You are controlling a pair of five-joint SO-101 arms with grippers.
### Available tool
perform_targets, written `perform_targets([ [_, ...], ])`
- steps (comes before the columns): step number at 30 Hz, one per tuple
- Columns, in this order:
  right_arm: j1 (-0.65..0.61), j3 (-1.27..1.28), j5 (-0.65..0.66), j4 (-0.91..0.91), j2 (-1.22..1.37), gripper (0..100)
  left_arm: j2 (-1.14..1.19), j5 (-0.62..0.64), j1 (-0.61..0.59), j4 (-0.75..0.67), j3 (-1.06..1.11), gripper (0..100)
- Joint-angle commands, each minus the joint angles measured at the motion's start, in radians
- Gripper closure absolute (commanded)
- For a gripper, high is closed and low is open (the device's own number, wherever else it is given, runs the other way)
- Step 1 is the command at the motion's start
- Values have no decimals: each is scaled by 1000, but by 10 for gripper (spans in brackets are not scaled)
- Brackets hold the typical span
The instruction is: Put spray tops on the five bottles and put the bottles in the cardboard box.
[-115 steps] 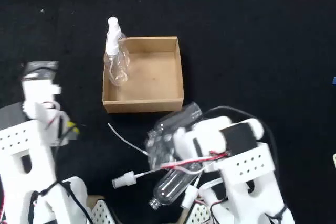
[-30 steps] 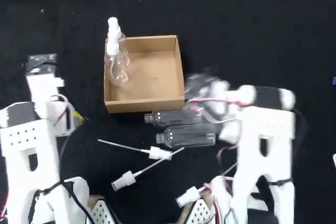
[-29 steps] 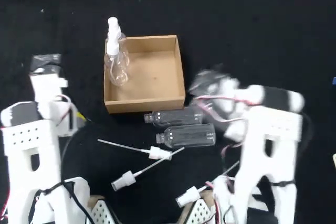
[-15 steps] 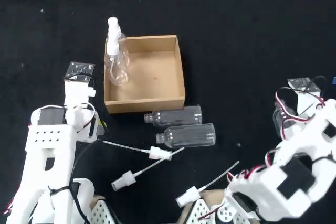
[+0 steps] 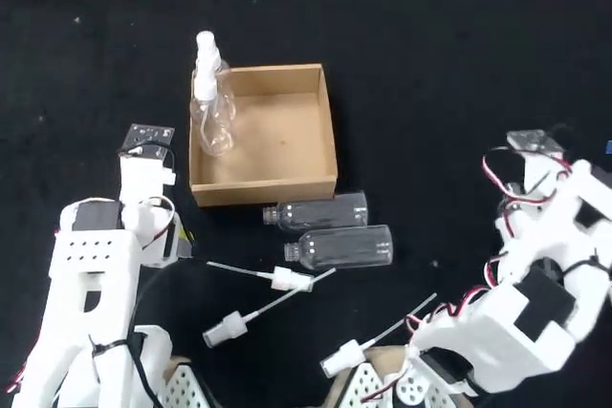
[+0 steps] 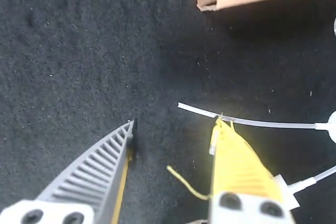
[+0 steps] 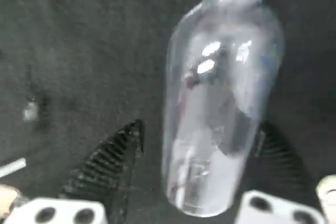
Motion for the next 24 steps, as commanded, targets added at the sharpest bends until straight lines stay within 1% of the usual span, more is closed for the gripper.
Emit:
perform_targets([
  [1,-44,-162,-57,48,2,694,-11,5,5,-9,-10,791],
  [14,-51,-395,-69,61,332,699,-11,5,7,-11,12,791],
  [16,-48,-430,-69,61,341,751,-11,5,7,-11,13,791],
  [20,-43,-441,-71,78,341,957,-11,5,5,-11,13,791],
  [21,-44,-447,-71,103,341,992,-11,5,5,-9,13,791],
  [24,-57,-493,-71,203,312,971,-11,5,7,-11,13,791],
])
